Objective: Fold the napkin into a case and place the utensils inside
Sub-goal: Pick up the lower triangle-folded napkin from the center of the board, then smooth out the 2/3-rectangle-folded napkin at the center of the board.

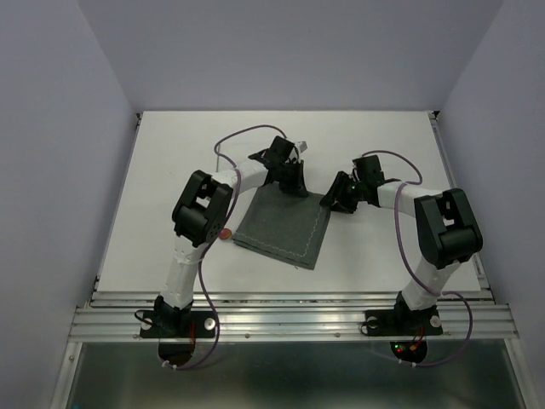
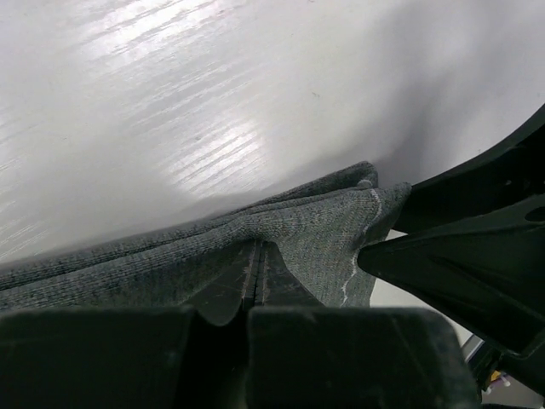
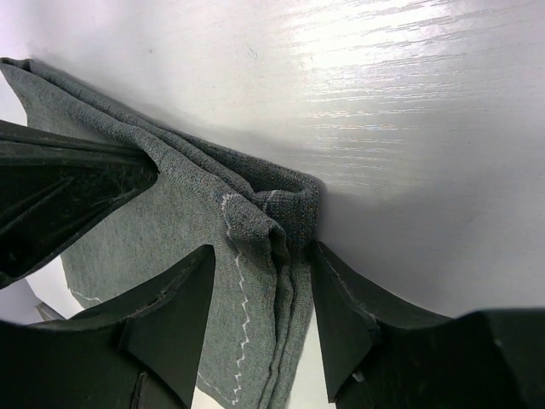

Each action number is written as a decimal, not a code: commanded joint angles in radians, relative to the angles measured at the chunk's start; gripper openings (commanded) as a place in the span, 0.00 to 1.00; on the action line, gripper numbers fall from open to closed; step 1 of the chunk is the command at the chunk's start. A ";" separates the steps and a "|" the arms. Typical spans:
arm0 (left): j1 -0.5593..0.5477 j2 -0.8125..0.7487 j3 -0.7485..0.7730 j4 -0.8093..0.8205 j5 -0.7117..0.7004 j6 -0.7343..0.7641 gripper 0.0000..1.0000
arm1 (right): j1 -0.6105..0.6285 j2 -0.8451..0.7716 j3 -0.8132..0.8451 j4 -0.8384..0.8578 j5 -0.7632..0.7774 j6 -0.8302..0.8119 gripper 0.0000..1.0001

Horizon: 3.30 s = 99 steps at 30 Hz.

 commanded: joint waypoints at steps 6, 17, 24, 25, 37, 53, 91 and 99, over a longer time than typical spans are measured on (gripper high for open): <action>-0.008 0.013 0.062 0.013 0.036 -0.002 0.00 | 0.004 0.045 0.009 -0.021 0.068 -0.014 0.55; -0.008 0.072 0.068 -0.012 -0.014 0.013 0.00 | 0.004 0.074 0.038 -0.019 0.090 -0.011 0.55; -0.008 0.078 0.022 0.005 -0.016 0.012 0.00 | 0.004 0.118 0.075 0.005 0.088 0.004 0.47; -0.006 0.076 0.021 0.005 -0.016 0.013 0.00 | 0.004 0.120 0.077 0.008 0.085 0.007 0.44; 0.006 0.073 0.010 0.017 -0.027 0.003 0.00 | 0.033 0.086 0.123 0.010 0.044 0.014 0.04; 0.010 0.079 -0.005 0.030 -0.030 0.001 0.00 | 0.128 0.068 0.238 -0.039 0.065 0.046 0.01; 0.064 -0.131 -0.102 -0.004 -0.053 0.039 0.00 | 0.188 0.118 0.305 -0.094 0.166 0.078 0.01; 0.066 -0.082 -0.105 0.057 -0.007 0.001 0.00 | 0.188 0.120 0.319 -0.113 0.166 0.061 0.01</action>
